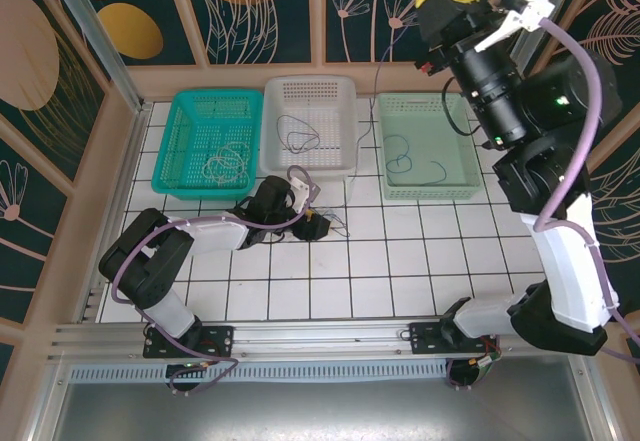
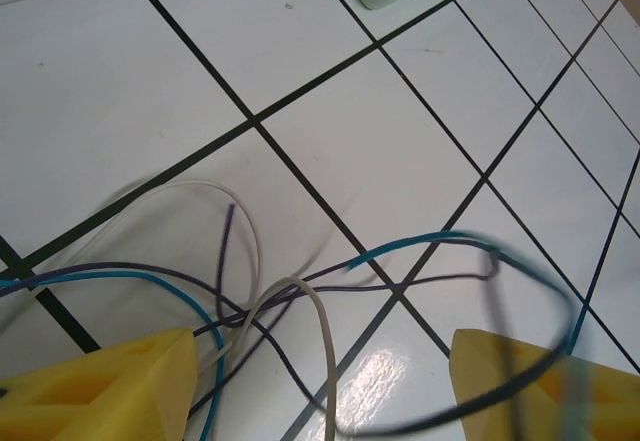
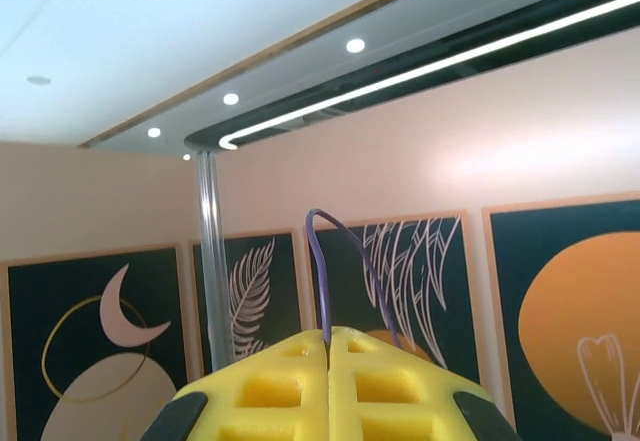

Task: Untangle the cables

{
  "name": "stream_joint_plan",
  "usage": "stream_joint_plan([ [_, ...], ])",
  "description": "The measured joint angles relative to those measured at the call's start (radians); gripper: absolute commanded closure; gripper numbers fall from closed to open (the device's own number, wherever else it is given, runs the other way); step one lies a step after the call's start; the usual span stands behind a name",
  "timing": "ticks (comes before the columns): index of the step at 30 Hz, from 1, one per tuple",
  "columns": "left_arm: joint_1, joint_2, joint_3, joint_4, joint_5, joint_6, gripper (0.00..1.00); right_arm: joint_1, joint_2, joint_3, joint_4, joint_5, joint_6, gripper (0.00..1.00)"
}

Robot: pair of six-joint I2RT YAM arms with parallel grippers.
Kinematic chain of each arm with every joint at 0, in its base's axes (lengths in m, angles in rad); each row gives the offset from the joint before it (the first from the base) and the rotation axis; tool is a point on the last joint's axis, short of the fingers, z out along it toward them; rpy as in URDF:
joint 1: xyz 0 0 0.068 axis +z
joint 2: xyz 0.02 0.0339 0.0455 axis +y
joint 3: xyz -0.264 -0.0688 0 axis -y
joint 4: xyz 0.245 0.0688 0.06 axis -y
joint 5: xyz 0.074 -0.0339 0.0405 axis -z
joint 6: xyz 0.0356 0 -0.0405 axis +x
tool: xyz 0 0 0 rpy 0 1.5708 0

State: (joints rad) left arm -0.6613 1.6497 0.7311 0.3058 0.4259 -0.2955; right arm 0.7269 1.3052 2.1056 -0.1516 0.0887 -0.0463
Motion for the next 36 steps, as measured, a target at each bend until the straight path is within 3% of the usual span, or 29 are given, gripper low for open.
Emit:
stream_joint_plan([
  [7, 0.000, -0.030, 0.000, -0.039, -0.035, 0.005, 0.28, -0.001, -0.060, -0.047, 0.074, -0.004, 0.021, 1.00],
  [16, 0.000, -0.279, 0.024, -0.050, -0.050, 0.010, 0.11, -0.011, -0.100, -0.311, 0.122, -0.011, 0.099, 1.00],
  [26, 0.000, -0.399, 0.134, -0.045, -0.092, 0.014, 0.01, -0.089, 0.022, -0.386, 0.141, -0.111, 0.206, 1.00],
  [36, 0.000, -0.404, 0.215, -0.052, -0.279, 0.048, 0.01, -0.166, 0.230, -0.269, 0.220, -0.215, 0.271, 1.00],
])
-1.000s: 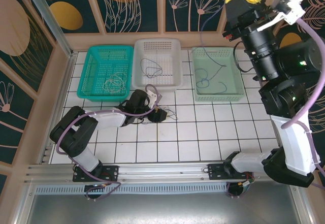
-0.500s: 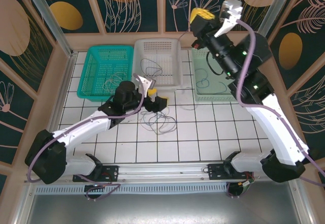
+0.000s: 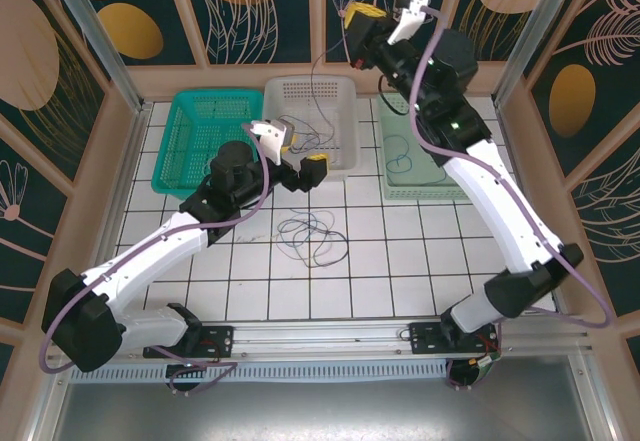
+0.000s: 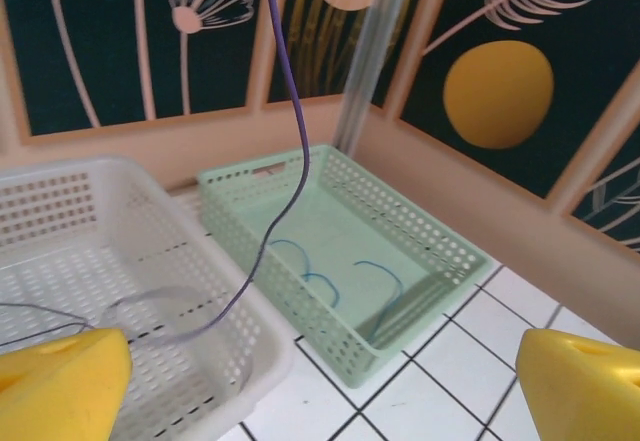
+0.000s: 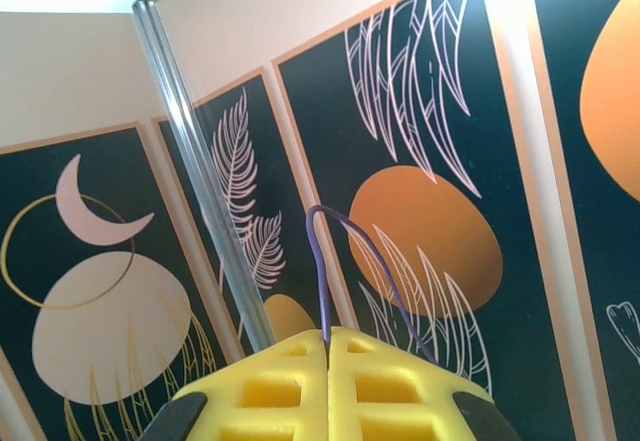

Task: Untangle the cables

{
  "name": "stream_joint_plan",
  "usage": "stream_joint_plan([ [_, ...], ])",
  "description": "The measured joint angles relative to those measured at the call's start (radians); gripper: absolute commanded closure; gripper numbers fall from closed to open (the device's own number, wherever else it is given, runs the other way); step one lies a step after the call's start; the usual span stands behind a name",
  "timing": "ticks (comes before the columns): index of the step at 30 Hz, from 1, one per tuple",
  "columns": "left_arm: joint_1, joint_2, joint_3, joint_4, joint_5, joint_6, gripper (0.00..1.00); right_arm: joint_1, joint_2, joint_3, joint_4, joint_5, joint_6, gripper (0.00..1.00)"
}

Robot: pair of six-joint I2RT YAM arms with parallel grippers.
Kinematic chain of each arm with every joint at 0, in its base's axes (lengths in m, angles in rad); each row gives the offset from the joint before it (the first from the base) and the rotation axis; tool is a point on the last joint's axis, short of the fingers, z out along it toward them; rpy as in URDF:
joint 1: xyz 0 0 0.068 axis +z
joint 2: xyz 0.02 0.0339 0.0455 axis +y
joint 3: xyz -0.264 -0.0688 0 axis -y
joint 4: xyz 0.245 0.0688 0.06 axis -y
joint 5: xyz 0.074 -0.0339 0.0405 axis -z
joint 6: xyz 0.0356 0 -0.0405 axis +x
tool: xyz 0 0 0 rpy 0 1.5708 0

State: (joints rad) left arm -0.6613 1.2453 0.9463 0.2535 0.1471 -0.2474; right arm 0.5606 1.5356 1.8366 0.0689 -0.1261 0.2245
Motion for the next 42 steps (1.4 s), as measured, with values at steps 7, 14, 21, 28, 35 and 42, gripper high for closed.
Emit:
stream_joint_plan([
  [7, 0.008, 0.001, -0.023, -0.012, -0.104, 0.000, 0.01, -0.056, 0.187, 0.139, 0.002, -0.068, 0.045, 1.00],
  [14, 0.018, 0.000, -0.074, -0.013, -0.135, -0.002, 0.01, -0.075, 0.289, 0.175, -0.021, -0.105, 0.071, 1.00],
  [21, 0.028, -0.007, -0.116, -0.018, -0.138, -0.014, 0.01, -0.075, 0.301, 0.208, -0.041, -0.111, 0.071, 1.00],
  [28, 0.039, -0.029, -0.146, -0.019, -0.138, -0.027, 0.01, -0.075, 0.383, 0.274, -0.094, -0.111, 0.075, 1.00],
  [35, 0.048, -0.088, -0.202, -0.020, -0.159, -0.039, 0.01, -0.075, 0.583, 0.274, -0.230, -0.133, 0.097, 1.00],
  [42, 0.059, -0.131, -0.235, -0.028, -0.182, -0.050, 0.01, -0.078, 0.677, 0.248, -0.362, -0.136, 0.111, 0.81],
])
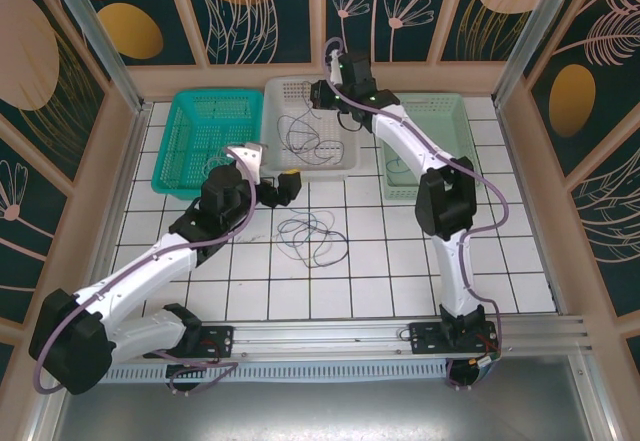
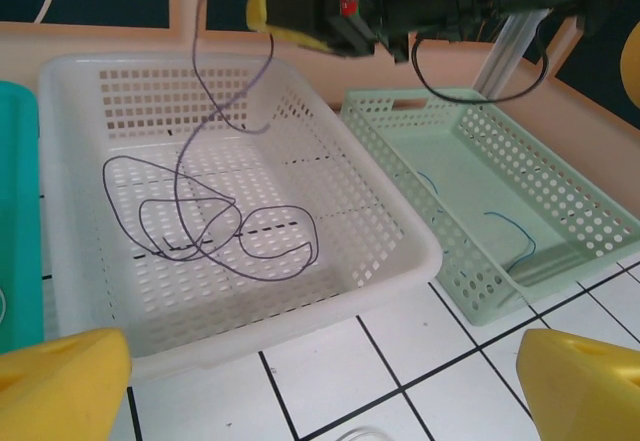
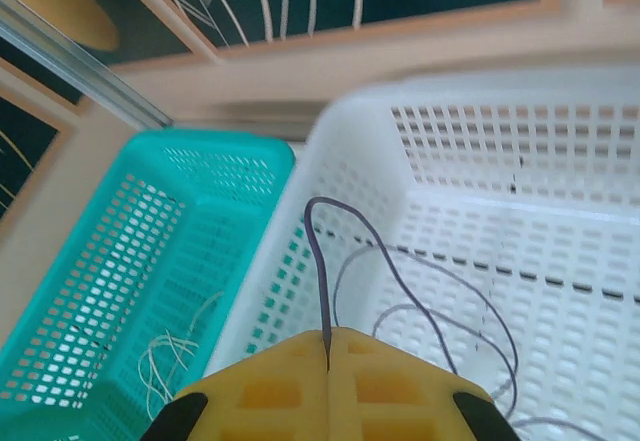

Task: Untangle the cables

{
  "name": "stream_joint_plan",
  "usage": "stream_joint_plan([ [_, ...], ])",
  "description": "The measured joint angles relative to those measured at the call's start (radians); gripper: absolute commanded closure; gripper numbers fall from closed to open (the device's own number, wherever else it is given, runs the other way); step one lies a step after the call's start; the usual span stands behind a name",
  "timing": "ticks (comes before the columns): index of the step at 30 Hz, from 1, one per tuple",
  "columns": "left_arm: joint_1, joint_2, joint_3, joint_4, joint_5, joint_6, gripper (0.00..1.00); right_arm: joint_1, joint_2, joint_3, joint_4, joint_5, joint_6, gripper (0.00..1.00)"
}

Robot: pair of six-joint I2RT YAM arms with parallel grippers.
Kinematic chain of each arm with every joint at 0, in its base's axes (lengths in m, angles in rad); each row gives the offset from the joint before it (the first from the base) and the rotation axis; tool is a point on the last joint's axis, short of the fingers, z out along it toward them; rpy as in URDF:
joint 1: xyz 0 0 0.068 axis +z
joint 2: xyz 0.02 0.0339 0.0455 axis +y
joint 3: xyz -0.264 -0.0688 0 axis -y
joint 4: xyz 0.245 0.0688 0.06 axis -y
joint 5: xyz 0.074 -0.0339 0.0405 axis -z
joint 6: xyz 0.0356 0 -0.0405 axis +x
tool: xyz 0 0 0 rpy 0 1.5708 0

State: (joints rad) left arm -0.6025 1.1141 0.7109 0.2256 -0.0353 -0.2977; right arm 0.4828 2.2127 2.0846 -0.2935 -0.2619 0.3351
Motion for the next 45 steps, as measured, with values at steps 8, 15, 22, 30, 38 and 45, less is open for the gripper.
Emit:
stream_joint_plan([
  [8, 0.002, 0.019, -0.005, -0.004, 0.008, -0.022, 0.01, -0.042, 0.037, 0.025, -0.097, -0.001, 0.025, 0.12],
  [15, 0.002, 0.072, -0.017, -0.042, 0.084, -0.016, 0.05, -0.053, 0.008, 0.063, -0.170, -0.003, -0.014, 0.08],
  [22, 0.002, 0.129, -0.075, -0.119, 0.142, 0.035, 0.11, -0.053, -0.291, -0.286, -0.089, -0.071, -0.024, 0.23],
  [30, 0.002, 0.206, -0.132, -0.149, 0.201, 0.058, 0.16, -0.061, -0.666, -0.733, 0.060, -0.087, -0.014, 0.30],
  [38, 0.002, 0.278, -0.131, -0.149, 0.230, 0.068, 0.29, -0.075, -0.779, -0.893, 0.105, -0.078, 0.012, 0.31],
  [45, 0.002, 0.293, -0.130, -0.148, 0.238, 0.073, 0.56, -0.094, -0.796, -0.951, 0.131, -0.072, 0.042, 0.31],
])
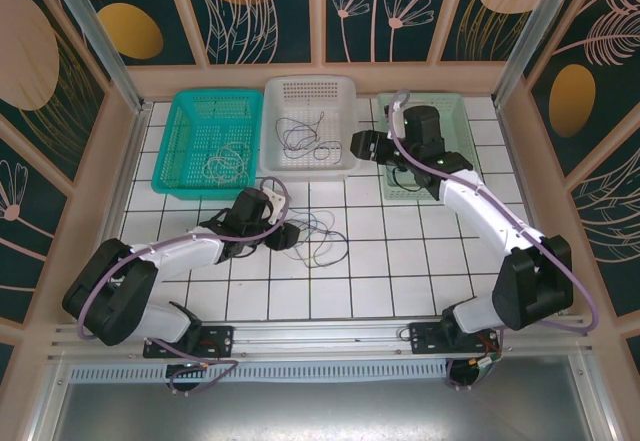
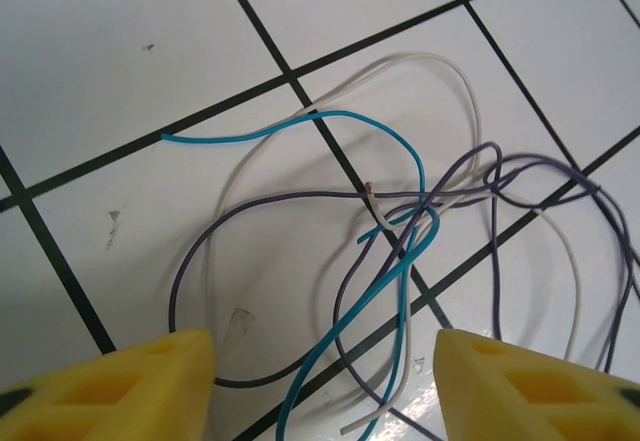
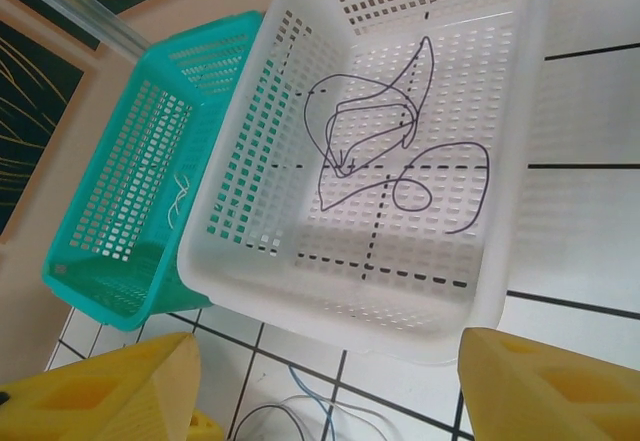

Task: Untangle the cables

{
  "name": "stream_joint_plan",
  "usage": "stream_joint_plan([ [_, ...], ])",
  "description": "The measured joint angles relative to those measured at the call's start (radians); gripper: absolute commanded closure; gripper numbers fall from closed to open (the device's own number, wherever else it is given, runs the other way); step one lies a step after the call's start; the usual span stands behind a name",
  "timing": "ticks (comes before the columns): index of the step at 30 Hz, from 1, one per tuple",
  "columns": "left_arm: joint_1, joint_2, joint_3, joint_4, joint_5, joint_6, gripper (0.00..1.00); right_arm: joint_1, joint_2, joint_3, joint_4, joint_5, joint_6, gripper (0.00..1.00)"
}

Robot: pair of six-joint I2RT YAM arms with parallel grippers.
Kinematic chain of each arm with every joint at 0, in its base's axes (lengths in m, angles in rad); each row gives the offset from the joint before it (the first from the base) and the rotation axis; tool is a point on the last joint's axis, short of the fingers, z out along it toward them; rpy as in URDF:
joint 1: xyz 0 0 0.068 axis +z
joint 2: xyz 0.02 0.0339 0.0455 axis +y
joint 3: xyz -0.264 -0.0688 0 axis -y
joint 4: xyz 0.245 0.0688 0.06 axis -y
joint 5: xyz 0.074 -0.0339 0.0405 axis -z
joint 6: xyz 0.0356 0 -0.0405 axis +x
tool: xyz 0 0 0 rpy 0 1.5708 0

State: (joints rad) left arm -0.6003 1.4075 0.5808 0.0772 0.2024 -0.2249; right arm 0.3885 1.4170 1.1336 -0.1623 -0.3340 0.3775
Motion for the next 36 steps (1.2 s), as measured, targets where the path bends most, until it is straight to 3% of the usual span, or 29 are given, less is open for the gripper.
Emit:
stream_joint_plan([
  [5, 0.000, 0.003, 0.006, 0.001, 0.008, 0.001, 0.82, 0.000, -0.034, -0.035, 0.008, 0.011, 0.006, 0.32],
  [8, 0.000, 0.003, 0.016, 0.001, 0.021, 0.003, 0.90, 0.000, -0.066, -0.066, 0.010, 0.019, 0.007, 0.31],
  [13, 0.000, -0.008, 0.055, 0.000, 0.055, -0.001, 0.92, 0.025, -0.133, -0.149, 0.040, 0.028, 0.003, 0.30],
  [23, 0.000, -0.156, 0.184, -0.014, 0.139, -0.019, 0.92, 0.235, -0.186, -0.403, 0.217, 0.063, -0.003, 0.18],
  [30, 0.000, -0.221, 0.236, -0.003, 0.161, -0.074, 0.99, 0.321, -0.183, -0.462, 0.361, 0.119, -0.004, 0.12],
  [36, 0.000, -0.233, 0.263, 0.053, 0.167, -0.161, 0.98, 0.359, -0.181, -0.510, 0.451, 0.153, -0.003, 0.12],
])
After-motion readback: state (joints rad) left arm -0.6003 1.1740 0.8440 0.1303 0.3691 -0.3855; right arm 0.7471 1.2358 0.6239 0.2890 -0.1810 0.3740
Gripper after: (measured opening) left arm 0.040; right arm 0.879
